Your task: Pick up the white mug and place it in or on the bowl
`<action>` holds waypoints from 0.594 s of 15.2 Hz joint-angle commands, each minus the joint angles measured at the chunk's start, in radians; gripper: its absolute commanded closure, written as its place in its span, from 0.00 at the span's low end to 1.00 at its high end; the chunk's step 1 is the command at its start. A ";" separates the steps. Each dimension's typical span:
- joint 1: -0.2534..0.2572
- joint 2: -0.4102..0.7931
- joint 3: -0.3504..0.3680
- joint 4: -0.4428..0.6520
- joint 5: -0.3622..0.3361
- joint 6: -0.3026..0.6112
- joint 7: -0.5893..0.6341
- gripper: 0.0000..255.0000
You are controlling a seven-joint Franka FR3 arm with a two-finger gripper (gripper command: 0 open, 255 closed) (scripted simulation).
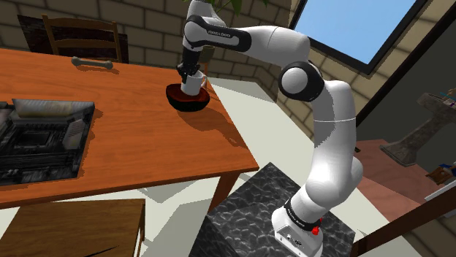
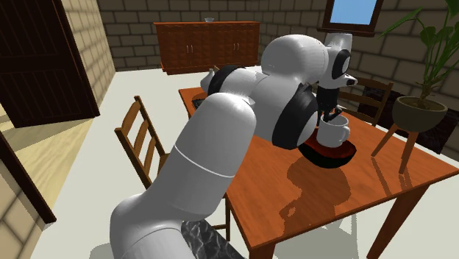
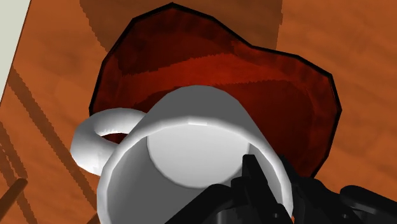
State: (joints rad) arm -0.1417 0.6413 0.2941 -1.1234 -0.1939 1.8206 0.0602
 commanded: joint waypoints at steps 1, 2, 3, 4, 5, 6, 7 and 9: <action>-0.003 -0.005 0.000 -0.026 0.000 0.021 0.002 1.00; -0.003 -0.005 0.000 -0.026 0.000 0.021 0.002 1.00; -0.003 -0.005 0.000 -0.026 0.000 0.021 0.002 1.00; -0.003 -0.005 0.000 -0.026 0.000 0.021 0.002 1.00; -0.003 -0.005 0.000 -0.026 0.000 0.021 0.002 1.00; -0.003 -0.005 0.000 -0.026 0.000 0.021 0.002 1.00; -0.003 -0.005 0.000 -0.026 0.000 0.021 0.002 1.00; -0.003 -0.005 0.000 -0.026 0.000 0.021 0.002 0.00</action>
State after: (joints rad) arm -0.1449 0.6363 0.2943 -1.1493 -0.1936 1.8418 0.0619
